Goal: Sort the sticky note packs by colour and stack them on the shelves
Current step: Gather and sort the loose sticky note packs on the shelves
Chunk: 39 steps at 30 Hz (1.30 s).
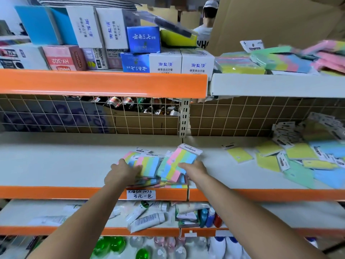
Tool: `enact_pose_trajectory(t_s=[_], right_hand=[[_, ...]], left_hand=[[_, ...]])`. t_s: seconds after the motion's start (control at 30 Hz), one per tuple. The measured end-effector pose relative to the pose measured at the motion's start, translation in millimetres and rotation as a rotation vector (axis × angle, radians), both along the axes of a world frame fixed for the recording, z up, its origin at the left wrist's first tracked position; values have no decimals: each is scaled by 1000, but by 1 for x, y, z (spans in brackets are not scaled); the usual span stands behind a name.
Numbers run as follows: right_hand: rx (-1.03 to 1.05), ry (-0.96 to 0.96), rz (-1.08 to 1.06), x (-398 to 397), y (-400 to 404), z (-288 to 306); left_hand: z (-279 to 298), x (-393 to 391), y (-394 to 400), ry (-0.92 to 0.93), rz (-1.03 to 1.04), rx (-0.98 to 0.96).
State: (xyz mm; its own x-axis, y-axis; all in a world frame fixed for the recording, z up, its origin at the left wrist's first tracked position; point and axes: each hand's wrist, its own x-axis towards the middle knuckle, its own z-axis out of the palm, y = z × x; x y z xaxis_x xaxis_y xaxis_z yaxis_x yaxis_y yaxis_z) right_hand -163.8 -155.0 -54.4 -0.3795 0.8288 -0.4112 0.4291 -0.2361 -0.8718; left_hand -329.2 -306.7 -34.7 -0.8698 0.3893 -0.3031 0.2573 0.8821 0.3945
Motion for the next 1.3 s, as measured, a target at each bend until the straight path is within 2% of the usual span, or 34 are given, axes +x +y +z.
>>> enact_pose_trajectory(t_s=[0.2, 0.37, 0.53, 0.7, 0.9, 1.3], right_hand=[[-21, -102, -87, 8, 1, -1], [-31, -157, 39, 25, 2, 10], [138, -362, 152, 38, 4, 5], [231, -382, 251, 41, 6, 1], [305, -418, 246, 46, 5, 2], [331, -404, 366, 86, 49, 2]], left_hand=[[-2, -4, 2, 77, -33, 3], [-7, -10, 4, -44, -84, 65], [-8, -5, 8, -18, -66, 84], [-2, 3, 14, 64, -62, 100], [6, 13, 27, 170, -76, 83], [26, 87, 114, 315, -305, 142]])
